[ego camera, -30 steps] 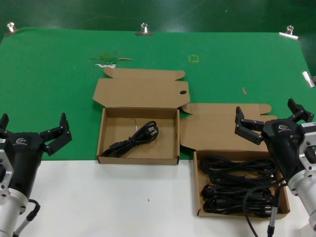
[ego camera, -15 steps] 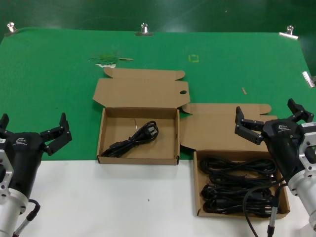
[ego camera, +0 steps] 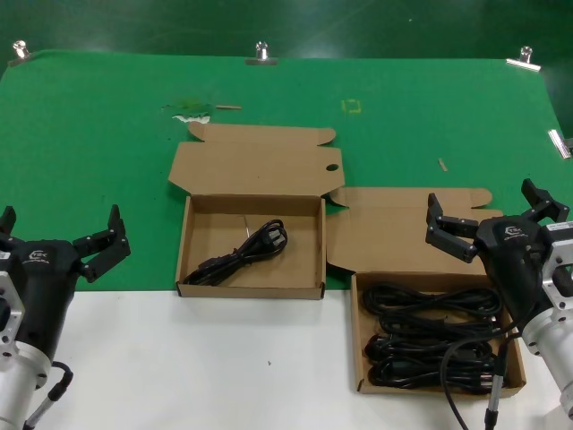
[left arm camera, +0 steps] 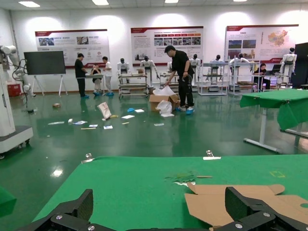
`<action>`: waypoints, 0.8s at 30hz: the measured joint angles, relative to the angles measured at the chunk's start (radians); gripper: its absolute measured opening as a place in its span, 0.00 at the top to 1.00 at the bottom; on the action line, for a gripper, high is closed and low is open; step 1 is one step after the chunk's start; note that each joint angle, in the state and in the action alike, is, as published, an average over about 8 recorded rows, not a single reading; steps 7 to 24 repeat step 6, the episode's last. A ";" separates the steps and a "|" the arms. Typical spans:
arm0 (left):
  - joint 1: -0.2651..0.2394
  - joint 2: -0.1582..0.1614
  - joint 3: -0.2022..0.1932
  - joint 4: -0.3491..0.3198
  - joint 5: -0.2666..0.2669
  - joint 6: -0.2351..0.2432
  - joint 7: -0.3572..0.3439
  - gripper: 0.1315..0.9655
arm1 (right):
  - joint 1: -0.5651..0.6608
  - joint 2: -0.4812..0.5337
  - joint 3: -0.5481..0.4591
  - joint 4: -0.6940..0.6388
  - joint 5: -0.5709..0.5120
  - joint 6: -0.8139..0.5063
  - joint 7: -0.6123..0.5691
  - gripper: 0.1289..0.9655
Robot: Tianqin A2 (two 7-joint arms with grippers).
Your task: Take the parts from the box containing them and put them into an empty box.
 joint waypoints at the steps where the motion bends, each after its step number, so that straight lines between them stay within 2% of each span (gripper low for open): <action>1: 0.000 0.000 0.000 0.000 0.000 0.000 0.000 0.00 | 0.000 0.000 0.000 0.000 0.000 0.000 0.000 0.00; 24: 0.000 0.000 0.000 0.000 0.000 0.000 0.000 0.00 | 0.000 0.000 0.000 0.000 0.000 0.000 0.000 0.00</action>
